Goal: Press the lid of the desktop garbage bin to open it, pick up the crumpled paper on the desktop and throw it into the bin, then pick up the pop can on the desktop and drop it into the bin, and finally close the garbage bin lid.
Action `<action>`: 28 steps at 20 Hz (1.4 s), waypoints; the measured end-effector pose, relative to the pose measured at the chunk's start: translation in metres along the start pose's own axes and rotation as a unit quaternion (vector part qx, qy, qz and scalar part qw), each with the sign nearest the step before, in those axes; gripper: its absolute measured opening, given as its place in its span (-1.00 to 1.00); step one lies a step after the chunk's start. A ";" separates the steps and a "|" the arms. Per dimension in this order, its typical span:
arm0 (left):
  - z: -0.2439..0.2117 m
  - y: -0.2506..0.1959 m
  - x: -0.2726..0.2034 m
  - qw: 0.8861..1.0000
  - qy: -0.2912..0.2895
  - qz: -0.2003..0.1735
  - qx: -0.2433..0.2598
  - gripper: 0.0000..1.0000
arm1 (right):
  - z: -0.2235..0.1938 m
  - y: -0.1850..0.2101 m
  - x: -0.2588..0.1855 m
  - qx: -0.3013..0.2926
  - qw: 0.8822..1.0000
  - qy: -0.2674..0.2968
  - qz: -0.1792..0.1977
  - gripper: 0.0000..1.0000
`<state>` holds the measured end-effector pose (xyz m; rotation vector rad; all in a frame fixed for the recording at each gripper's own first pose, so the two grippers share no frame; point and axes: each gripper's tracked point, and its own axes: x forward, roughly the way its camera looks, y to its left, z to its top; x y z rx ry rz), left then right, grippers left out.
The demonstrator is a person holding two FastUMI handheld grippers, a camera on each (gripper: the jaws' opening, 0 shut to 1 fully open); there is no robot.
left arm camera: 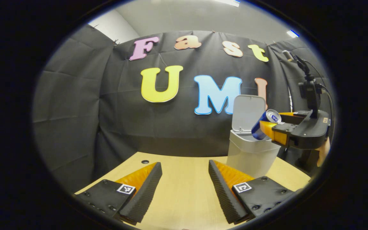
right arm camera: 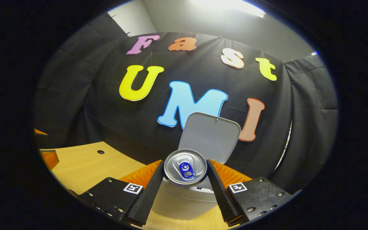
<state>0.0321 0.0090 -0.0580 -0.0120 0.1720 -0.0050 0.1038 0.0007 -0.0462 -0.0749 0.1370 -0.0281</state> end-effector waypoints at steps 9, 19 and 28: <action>-0.001 -0.009 0.000 1.000 0.003 -0.005 -0.001 0.93 | -0.008 0.000 0.011 -0.010 1.000 0.018 -0.014 0.84; 0.003 -0.012 0.002 1.000 -0.002 -0.008 0.003 0.93 | -0.004 -0.015 0.009 0.025 0.999 0.021 -0.030 0.88; 0.001 -0.012 0.010 1.000 -0.003 -0.018 0.001 0.93 | 0.012 -0.033 0.014 0.082 0.995 0.048 -0.040 0.89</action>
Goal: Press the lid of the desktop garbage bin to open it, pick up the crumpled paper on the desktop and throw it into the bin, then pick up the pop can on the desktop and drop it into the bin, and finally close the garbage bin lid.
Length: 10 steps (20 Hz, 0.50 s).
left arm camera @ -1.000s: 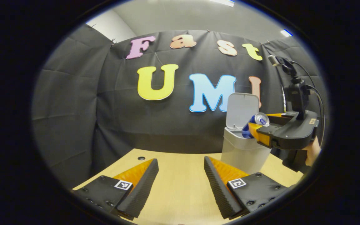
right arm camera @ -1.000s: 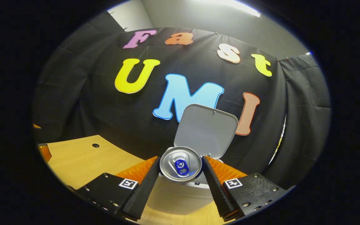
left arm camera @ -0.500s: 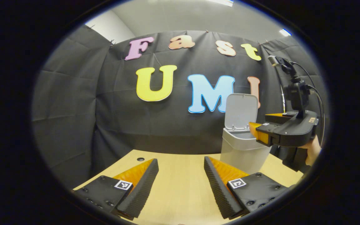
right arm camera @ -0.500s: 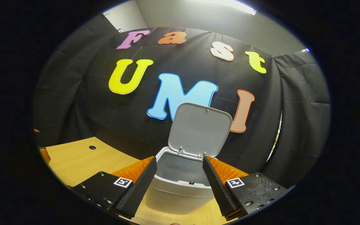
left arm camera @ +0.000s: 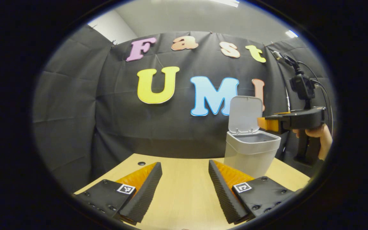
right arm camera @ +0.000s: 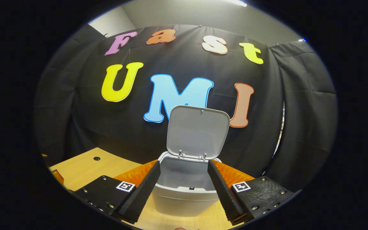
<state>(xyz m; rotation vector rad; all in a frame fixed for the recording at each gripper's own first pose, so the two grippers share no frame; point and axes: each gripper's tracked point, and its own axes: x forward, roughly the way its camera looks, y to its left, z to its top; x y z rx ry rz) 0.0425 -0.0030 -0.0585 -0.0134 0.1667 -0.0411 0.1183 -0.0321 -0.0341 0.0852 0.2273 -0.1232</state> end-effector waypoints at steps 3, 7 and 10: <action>0.000 0.001 0.006 1.000 0.001 -0.003 -0.005 0.93 | 0.017 -0.008 0.010 0.011 1.000 -0.006 -0.005 0.89; 0.006 0.001 0.021 1.000 -0.004 -0.013 -0.011 0.92 | 0.033 -0.012 0.024 0.013 1.000 -0.008 -0.014 0.90; 0.009 -0.001 0.034 1.000 -0.007 -0.026 -0.010 0.92 | 0.046 -0.014 0.037 0.006 1.000 -0.012 -0.019 0.89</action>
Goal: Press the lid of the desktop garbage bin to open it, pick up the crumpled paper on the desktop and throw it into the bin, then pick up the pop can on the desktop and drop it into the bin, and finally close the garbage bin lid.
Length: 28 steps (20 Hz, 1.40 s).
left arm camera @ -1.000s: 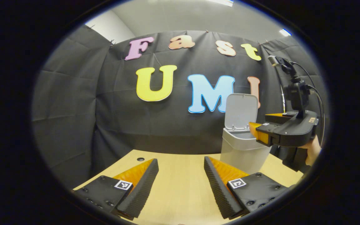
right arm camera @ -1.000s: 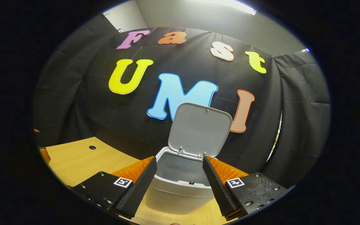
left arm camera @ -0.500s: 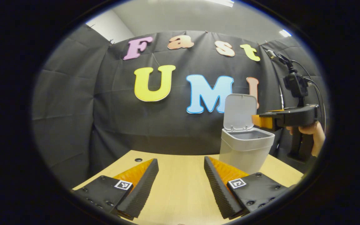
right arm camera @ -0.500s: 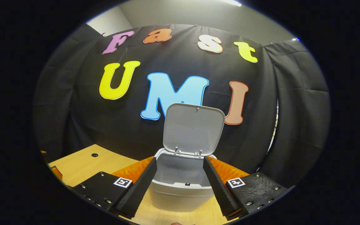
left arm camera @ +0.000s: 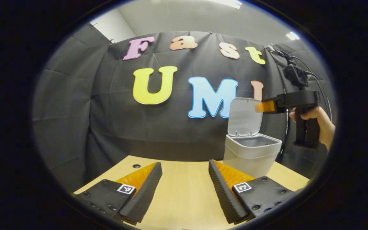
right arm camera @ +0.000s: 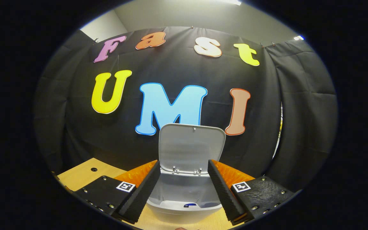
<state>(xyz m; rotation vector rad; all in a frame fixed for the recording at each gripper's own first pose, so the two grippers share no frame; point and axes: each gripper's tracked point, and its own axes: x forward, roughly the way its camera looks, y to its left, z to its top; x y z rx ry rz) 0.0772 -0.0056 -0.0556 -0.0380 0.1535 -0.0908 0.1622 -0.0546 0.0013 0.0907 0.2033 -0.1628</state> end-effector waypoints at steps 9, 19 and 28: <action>0.004 0.016 0.011 1.000 0.002 -0.011 -0.012 0.91 | 0.051 -0.016 0.049 0.014 0.999 -0.031 -0.025 0.89; -0.004 0.047 0.011 1.000 0.019 0.009 -0.005 0.92 | 0.069 -0.021 0.107 0.022 0.997 -0.054 -0.048 0.92; 0.003 0.049 0.029 1.000 0.020 0.006 0.000 0.92 | 0.060 -0.027 0.138 0.034 0.997 -0.028 -0.056 0.92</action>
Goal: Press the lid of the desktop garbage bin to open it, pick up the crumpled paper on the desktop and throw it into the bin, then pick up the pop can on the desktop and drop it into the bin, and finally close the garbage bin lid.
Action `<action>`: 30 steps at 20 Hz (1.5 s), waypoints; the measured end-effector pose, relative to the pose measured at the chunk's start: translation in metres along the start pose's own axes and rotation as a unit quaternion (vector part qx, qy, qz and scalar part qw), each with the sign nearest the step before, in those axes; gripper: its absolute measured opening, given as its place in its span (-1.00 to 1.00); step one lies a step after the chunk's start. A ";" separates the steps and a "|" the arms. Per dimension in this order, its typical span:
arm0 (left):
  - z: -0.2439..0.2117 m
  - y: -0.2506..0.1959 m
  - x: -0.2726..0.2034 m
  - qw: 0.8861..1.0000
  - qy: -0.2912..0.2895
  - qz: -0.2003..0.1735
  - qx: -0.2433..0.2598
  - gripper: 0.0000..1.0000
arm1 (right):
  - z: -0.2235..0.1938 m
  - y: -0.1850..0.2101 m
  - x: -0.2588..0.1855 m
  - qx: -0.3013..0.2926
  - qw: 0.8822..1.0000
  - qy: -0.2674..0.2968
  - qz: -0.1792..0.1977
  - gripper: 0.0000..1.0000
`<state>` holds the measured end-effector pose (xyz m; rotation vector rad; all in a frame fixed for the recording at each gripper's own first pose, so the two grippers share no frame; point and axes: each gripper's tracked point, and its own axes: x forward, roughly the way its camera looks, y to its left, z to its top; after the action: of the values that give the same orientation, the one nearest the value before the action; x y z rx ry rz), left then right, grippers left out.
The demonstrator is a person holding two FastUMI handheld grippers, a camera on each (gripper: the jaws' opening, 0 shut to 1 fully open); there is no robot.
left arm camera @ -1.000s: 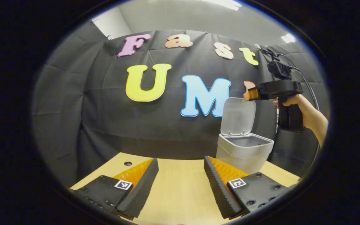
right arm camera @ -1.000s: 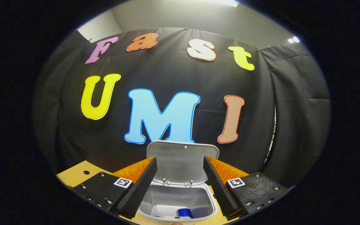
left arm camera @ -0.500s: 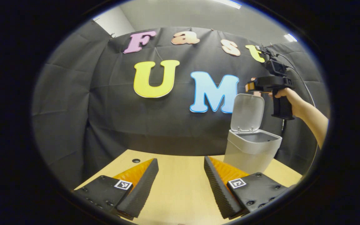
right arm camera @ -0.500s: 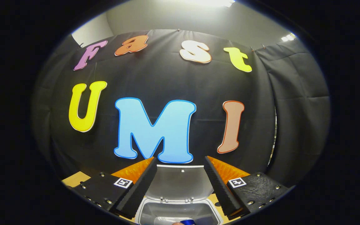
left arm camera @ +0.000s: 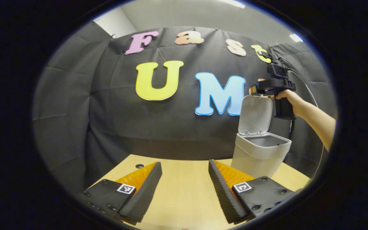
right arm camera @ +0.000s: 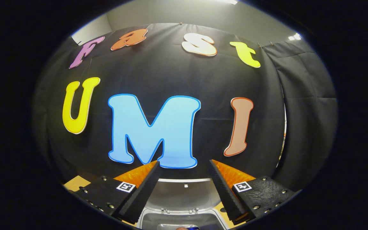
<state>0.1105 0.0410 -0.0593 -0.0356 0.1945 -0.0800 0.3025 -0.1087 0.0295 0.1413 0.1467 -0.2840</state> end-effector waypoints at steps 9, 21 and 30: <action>-0.002 -0.019 -0.011 1.000 -0.010 -0.008 -0.006 0.92 | -0.008 0.001 -0.015 0.040 0.999 0.007 0.015 0.93; -0.002 -0.026 -0.044 1.000 -0.021 0.010 0.006 0.92 | -0.029 0.000 -0.064 0.037 0.999 -0.006 0.026 0.93; 0.000 -0.035 -0.065 0.999 -0.028 0.014 0.009 0.92 | -0.078 0.002 -0.105 0.031 0.997 0.050 0.056 0.93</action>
<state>0.0442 0.0120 -0.0458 -0.0171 0.1383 -0.0529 0.1936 -0.0665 -0.0293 0.2246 0.2288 -0.1701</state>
